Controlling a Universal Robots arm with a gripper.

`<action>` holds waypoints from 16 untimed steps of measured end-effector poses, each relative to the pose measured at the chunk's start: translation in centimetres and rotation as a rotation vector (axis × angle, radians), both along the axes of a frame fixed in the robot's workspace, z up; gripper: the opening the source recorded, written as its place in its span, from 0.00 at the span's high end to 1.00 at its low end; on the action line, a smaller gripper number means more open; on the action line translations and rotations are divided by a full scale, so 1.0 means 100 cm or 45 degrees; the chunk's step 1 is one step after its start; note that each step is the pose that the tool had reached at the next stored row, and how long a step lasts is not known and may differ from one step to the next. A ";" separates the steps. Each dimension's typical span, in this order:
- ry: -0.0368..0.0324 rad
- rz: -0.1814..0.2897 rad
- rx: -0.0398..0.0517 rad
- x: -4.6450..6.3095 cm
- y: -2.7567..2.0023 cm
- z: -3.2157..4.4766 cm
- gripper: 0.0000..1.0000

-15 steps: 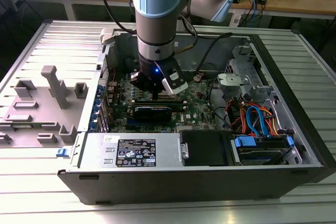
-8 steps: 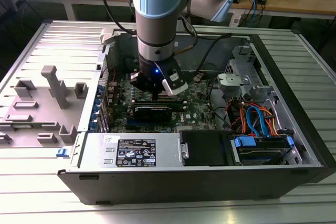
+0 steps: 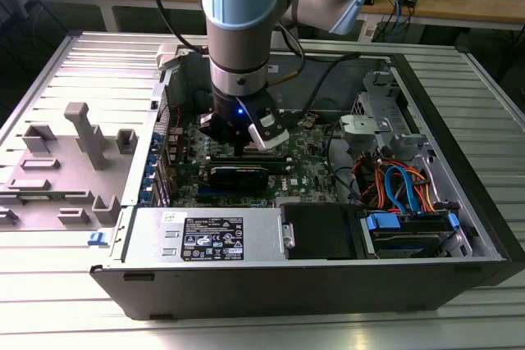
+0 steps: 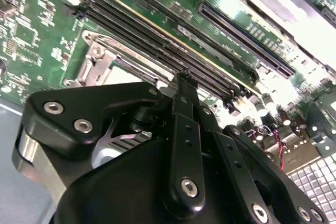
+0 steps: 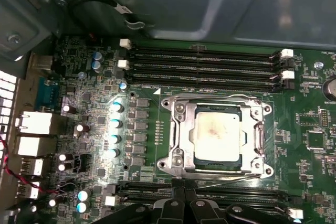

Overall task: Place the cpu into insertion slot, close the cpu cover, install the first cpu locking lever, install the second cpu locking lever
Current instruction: 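Install the second cpu locking lever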

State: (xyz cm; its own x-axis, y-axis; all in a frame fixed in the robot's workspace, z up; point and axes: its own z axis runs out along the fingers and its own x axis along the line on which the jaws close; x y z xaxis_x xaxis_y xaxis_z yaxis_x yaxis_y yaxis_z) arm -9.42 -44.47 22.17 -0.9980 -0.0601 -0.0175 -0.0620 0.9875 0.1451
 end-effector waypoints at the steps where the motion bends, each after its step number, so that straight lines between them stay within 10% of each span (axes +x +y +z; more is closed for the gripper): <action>1: 0.0000 0.000 0.001 -0.002 0.0000 -0.0004 0.89; 16: -0.0001 0.000 0.042 -0.008 0.0000 -0.0111 0.89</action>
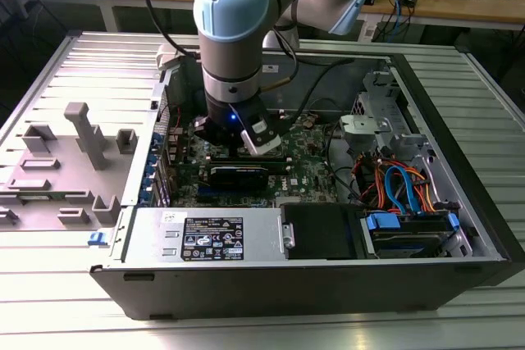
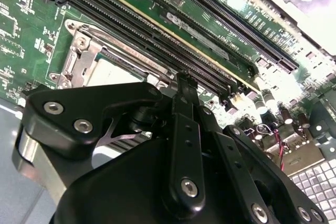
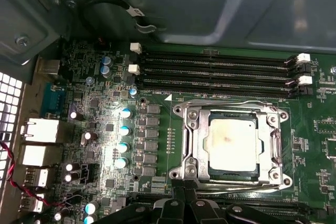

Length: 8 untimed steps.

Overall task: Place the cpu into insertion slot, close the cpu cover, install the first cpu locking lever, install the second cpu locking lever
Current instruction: 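Install the second cpu locking lever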

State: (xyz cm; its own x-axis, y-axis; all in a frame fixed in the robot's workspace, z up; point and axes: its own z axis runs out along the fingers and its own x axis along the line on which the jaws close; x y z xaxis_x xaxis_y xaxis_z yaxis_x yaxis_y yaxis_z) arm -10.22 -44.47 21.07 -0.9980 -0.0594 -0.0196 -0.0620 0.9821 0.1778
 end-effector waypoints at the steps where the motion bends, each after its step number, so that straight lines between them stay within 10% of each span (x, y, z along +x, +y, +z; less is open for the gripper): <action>1: 0.0000 0.000 0.000 0.000 0.0000 0.0000 0.89; 8: 0.0001 0.000 0.001 0.000 0.0000 0.0000 0.89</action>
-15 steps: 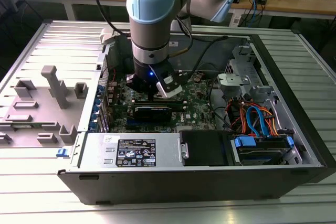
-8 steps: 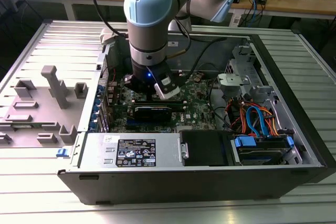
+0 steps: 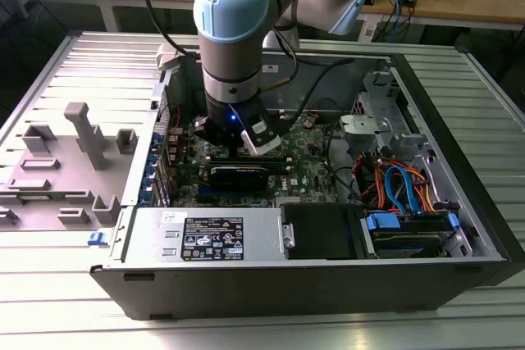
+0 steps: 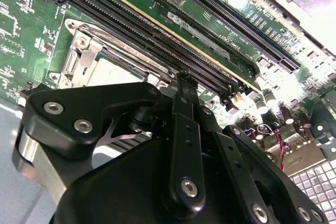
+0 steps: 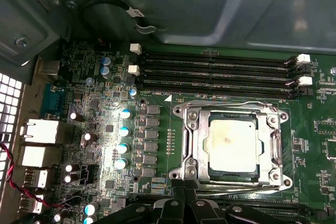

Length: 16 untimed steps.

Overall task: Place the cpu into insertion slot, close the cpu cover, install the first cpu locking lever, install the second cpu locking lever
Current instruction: 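Install the second cpu locking lever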

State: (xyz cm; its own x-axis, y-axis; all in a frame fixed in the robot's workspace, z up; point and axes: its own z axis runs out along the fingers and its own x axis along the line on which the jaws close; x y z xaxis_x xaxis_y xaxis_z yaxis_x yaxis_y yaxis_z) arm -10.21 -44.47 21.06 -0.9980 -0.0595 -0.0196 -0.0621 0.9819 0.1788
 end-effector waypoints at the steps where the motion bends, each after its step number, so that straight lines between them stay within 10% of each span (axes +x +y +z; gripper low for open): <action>1: 0.0000 0.000 0.001 0.000 0.0000 0.0000 0.89; 16: 0.0004 -0.011 0.009 -0.003 0.0000 -0.0013 0.89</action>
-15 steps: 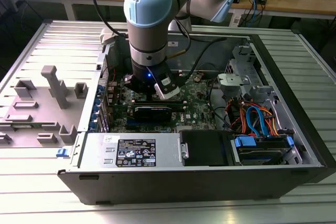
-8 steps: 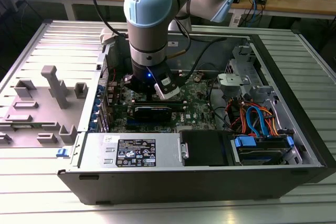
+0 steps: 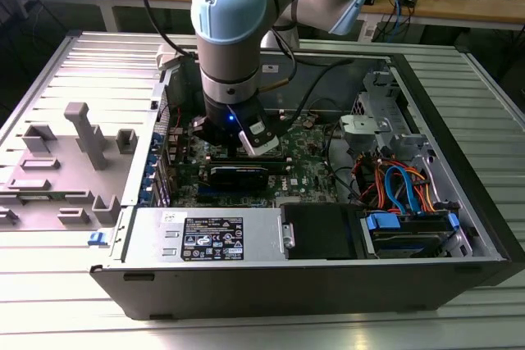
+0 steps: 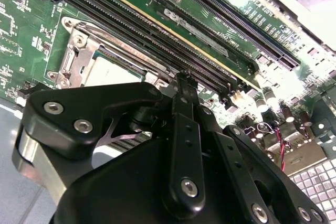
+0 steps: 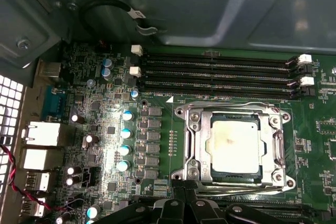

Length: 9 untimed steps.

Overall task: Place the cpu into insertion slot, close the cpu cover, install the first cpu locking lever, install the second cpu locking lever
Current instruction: 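Install the second cpu locking lever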

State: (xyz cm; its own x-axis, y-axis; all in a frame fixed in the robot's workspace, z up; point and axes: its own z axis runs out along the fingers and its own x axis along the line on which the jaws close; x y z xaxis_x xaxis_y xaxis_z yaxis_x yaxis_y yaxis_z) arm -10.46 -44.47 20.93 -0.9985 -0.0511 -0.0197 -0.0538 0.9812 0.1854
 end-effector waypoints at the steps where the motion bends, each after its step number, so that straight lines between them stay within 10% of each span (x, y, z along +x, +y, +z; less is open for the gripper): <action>1: 0.0000 0.000 0.002 0.000 0.0000 -0.0007 0.89; 9: 0.0005 0.000 0.012 0.000 0.0007 -0.0057 0.89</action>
